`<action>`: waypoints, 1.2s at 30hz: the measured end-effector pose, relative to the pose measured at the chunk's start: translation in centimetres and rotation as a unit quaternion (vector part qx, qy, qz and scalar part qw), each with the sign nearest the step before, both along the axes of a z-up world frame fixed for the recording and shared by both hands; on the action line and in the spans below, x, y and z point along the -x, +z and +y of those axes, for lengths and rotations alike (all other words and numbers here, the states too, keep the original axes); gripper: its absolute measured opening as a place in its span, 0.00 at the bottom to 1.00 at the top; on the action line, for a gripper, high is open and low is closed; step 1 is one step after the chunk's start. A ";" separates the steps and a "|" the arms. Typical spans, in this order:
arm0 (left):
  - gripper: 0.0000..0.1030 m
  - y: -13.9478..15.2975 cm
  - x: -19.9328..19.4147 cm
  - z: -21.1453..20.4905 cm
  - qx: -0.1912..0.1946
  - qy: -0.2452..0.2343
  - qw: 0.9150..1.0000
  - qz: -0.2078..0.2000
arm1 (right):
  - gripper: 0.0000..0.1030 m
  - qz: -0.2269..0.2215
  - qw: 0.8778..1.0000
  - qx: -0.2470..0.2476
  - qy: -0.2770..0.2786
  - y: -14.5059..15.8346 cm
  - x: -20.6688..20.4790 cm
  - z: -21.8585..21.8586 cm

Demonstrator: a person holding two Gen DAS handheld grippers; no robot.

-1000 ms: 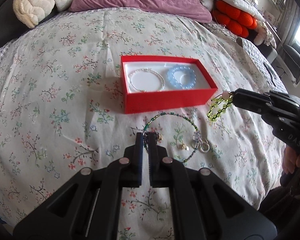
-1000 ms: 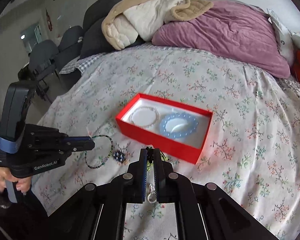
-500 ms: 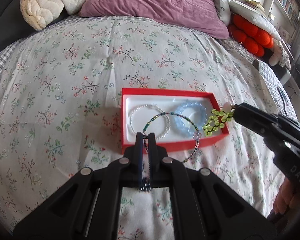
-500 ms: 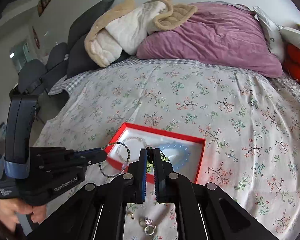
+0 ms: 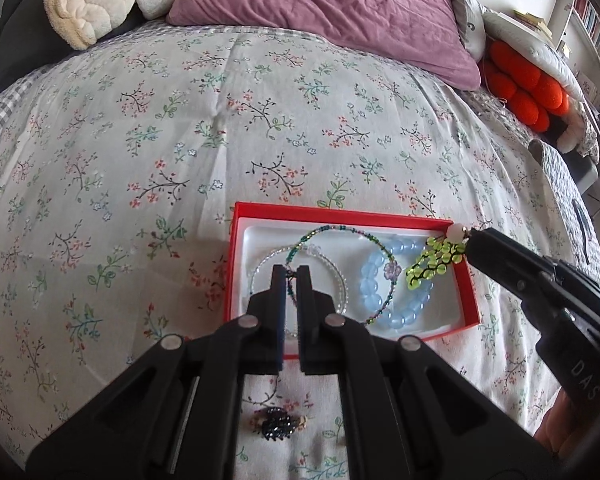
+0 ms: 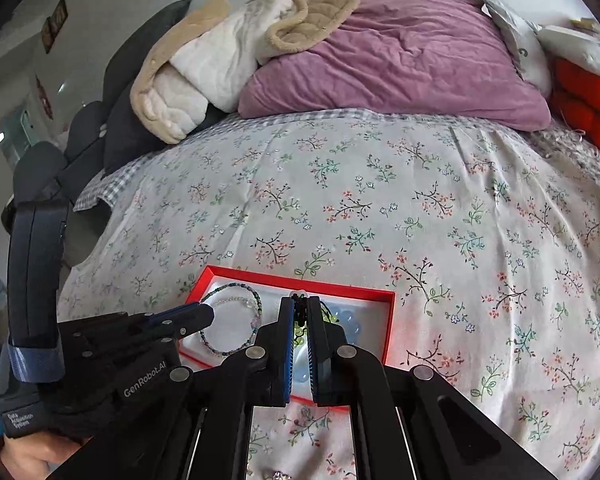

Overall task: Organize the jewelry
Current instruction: 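Open both grippers to drop the strand and green bracelet in the box, withdraw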

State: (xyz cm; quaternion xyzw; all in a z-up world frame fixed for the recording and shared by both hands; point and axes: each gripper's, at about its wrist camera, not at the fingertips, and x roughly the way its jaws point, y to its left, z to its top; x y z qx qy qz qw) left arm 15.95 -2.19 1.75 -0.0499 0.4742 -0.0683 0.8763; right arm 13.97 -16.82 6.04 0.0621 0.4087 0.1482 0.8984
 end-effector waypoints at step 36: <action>0.94 1.8 5.5 2.0 -0.044 -0.018 0.999 -0.004 | 0.87 0.052 0.997 0.049 -0.029 -0.2 2.9 -1.4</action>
